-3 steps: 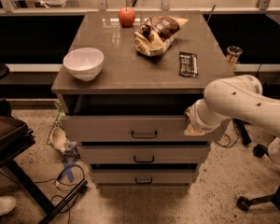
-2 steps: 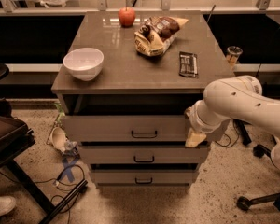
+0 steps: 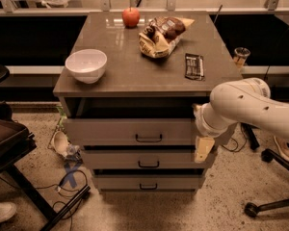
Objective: Open top drawer
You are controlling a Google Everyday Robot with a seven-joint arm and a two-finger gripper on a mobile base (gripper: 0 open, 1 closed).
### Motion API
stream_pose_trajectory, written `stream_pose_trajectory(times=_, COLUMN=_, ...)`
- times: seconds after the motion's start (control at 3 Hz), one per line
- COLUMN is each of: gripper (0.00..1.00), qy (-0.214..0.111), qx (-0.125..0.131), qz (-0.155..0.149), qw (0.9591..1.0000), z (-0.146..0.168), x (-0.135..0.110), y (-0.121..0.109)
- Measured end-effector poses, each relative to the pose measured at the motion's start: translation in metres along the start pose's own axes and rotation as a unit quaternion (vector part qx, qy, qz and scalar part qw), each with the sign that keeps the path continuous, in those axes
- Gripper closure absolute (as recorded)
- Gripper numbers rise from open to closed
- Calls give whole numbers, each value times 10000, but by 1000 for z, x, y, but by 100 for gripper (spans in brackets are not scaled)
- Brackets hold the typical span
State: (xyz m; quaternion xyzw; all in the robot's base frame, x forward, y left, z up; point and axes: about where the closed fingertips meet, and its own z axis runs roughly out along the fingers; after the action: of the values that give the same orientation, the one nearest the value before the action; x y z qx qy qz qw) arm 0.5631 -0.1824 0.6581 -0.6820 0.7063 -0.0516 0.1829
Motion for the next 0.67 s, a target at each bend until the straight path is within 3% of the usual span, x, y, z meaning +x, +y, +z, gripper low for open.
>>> stream_pose_trajectory(times=0.33, gripper=15, qy=0, qx=-7, qz=-4, qw=10000, z=1, x=0, y=1)
stream_pose_trajectory(times=0.67, gripper=38, qy=5, qx=-21, qz=2, qw=10000, z=1, x=0, y=2)
